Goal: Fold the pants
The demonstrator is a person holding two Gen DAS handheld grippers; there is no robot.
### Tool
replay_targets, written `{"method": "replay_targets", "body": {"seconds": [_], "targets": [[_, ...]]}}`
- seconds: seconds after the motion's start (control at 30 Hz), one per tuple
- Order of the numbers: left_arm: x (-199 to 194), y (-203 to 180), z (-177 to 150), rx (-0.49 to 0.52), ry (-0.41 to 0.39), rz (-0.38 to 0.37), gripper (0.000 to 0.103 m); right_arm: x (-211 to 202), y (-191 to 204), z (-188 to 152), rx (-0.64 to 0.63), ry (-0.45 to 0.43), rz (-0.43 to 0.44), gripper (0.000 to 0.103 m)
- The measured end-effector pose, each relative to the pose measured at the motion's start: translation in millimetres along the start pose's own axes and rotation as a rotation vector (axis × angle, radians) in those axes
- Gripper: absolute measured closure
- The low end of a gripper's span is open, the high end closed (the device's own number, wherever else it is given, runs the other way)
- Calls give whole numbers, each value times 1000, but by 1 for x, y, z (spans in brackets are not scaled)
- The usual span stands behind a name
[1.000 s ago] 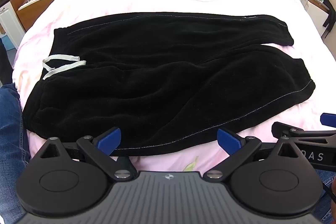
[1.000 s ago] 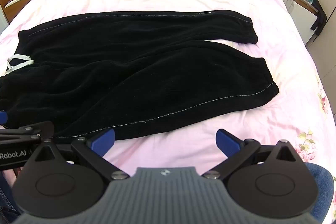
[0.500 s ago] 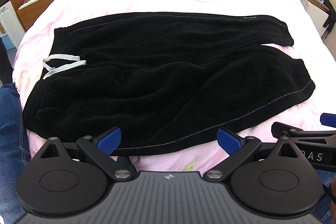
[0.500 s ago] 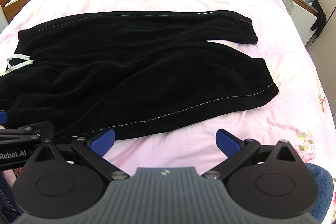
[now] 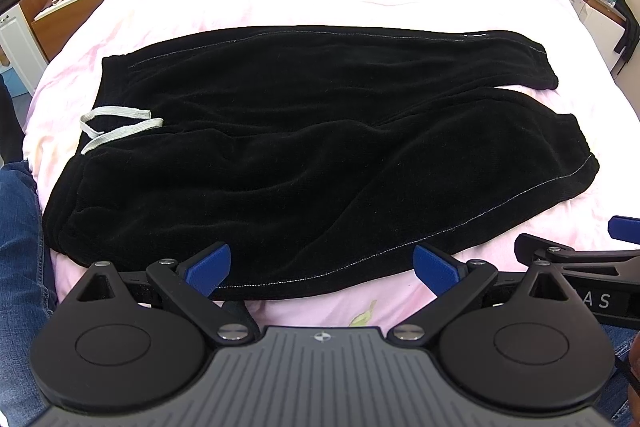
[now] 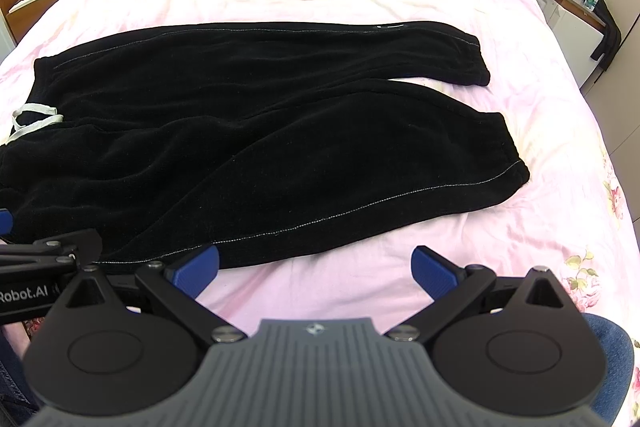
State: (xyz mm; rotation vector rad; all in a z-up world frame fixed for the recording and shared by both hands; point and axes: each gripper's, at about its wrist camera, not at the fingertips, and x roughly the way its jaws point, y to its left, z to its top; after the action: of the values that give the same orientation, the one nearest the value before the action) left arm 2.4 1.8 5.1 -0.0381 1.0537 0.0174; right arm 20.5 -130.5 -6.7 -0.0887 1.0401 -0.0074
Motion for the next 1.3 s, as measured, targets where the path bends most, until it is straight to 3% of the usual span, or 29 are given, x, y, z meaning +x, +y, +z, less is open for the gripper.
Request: {"method": "replay_targets", "body": {"seconds": [1.3], "targets": [[3,-8,-2,-3,-1,-2,0,0,1,0,4,2,-4,5]]}}
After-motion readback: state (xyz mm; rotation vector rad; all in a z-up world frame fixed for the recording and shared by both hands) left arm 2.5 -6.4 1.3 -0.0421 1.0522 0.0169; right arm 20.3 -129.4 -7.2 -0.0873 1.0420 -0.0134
